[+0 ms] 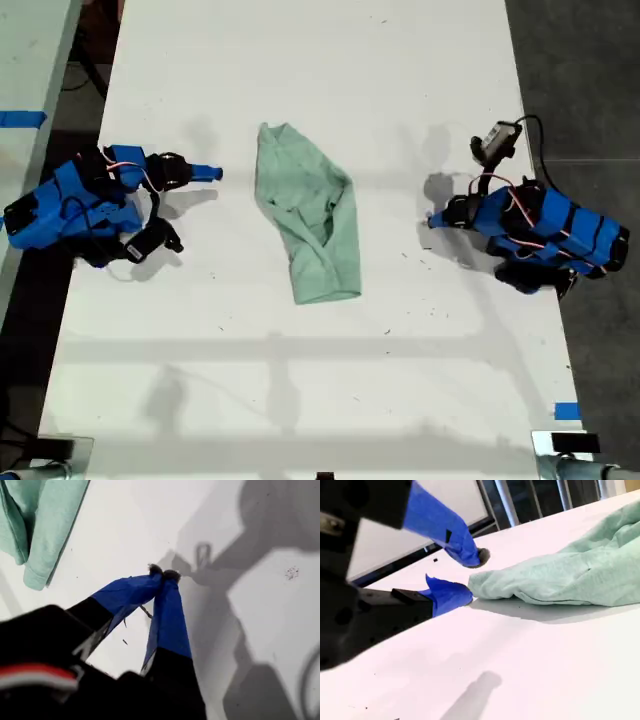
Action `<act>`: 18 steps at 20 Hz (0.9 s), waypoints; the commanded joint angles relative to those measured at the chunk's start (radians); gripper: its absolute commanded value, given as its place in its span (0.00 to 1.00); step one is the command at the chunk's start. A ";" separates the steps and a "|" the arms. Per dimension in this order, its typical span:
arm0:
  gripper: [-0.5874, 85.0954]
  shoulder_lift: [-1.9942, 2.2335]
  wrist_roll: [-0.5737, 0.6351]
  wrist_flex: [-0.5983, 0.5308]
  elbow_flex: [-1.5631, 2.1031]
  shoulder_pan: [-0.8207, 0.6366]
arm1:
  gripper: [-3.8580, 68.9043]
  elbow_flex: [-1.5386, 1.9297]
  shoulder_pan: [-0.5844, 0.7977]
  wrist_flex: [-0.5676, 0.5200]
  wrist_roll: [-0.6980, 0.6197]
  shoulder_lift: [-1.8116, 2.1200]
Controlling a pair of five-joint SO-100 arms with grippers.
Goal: Fold t shirt
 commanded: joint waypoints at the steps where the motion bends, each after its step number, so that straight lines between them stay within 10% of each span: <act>1: 0.10 0.011 0.008 0.003 0.040 -0.002 | 0.05 0.044 -0.005 -0.002 -0.005 0.009; 18: 0.10 0.011 0.008 0.003 0.040 -0.002 | 0.05 0.044 -0.023 -0.002 0.008 0.009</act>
